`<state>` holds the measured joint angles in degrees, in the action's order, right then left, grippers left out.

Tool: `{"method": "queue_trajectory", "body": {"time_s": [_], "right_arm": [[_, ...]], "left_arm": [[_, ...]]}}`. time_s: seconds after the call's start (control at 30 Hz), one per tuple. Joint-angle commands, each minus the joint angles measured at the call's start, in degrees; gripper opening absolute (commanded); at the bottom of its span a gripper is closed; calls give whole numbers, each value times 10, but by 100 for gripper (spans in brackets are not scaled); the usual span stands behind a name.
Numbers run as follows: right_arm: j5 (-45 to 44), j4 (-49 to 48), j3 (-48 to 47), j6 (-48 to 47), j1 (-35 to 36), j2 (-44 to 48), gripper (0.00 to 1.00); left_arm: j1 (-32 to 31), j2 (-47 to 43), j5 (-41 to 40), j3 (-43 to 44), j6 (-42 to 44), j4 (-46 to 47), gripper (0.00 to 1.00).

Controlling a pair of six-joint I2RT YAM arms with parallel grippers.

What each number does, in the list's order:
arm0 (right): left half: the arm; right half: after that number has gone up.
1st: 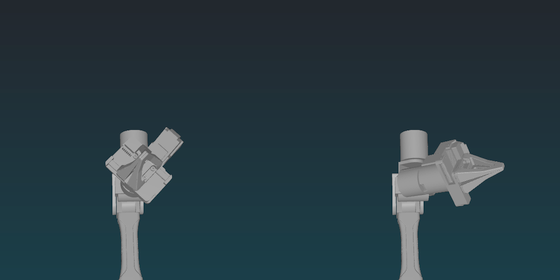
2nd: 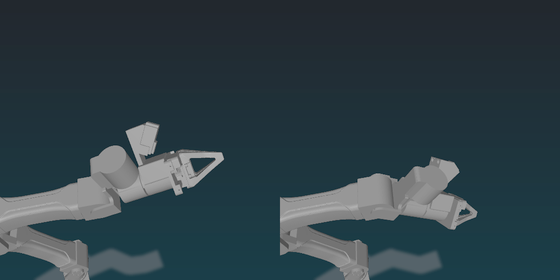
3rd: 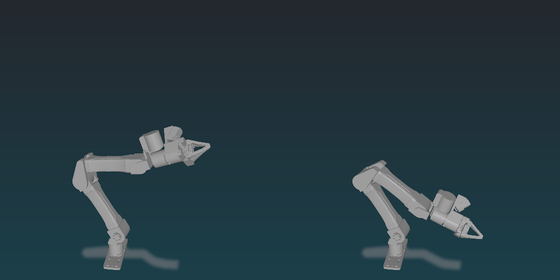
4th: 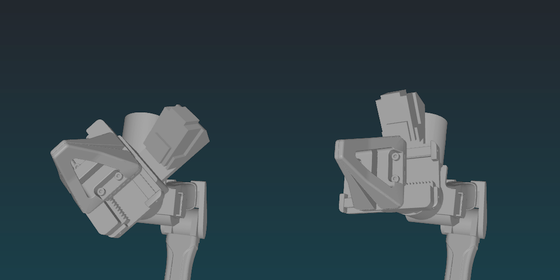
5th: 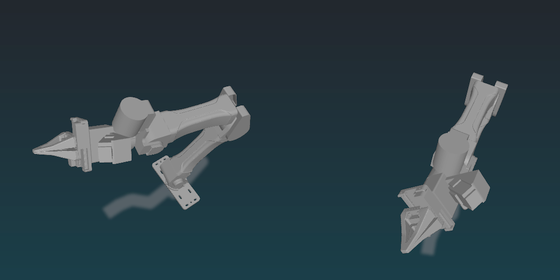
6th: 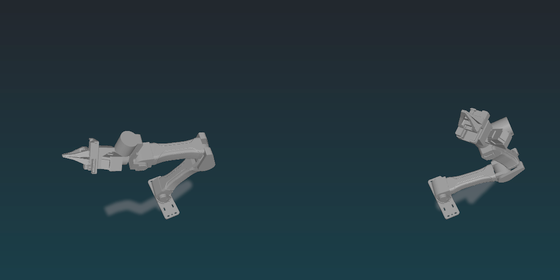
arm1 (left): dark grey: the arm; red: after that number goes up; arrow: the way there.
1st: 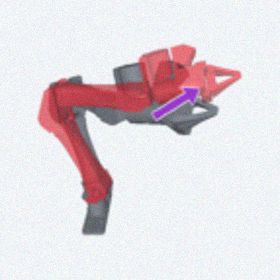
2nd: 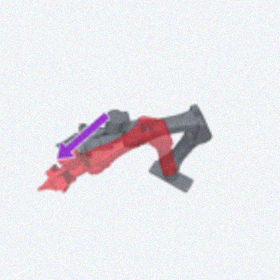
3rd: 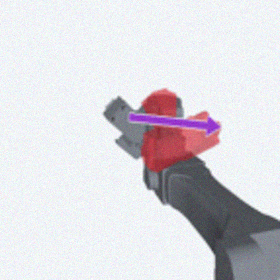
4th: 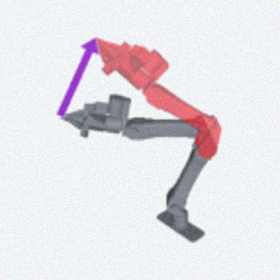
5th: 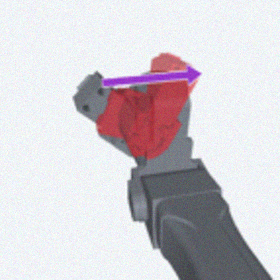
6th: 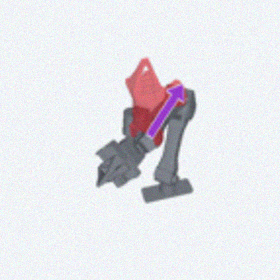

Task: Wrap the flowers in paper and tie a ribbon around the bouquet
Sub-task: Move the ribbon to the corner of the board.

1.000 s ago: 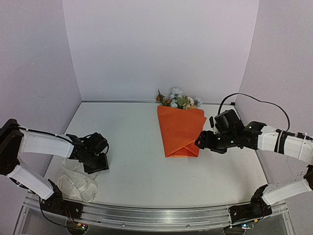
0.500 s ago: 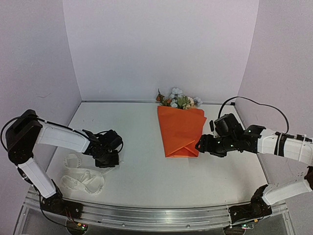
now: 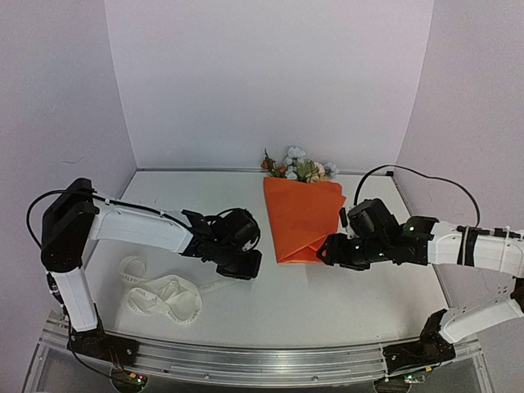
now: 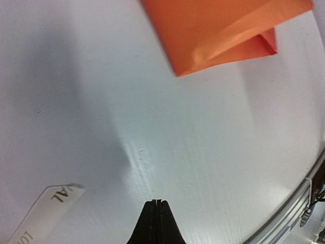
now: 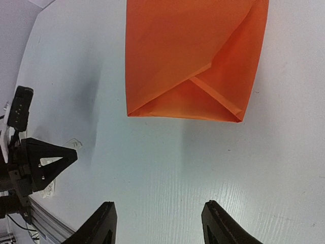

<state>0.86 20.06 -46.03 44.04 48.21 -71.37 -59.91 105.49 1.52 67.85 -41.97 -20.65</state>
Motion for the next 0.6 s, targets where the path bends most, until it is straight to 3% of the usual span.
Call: {"method": "queue_trajectory", "body": {"time_s": [0.0, 0.2, 0.37, 0.57], "right_arm": [[-33, -20, -20, 21, 40, -36, 62], [-40, -34, -104, 48, 112, -134, 66], [-24, -102, -158, 137, 151, -219, 66], [-17, -189, -209, 285, 194, -320, 64]], "left_arm": [[-6, -13, 16, 34, 7, 2, 12], [24, -130, -121, -53, -88, -115, 28], [86, -304, -101, -218, -165, -113, 39], [135, -473, -83, -336, -247, -104, 45]]}}
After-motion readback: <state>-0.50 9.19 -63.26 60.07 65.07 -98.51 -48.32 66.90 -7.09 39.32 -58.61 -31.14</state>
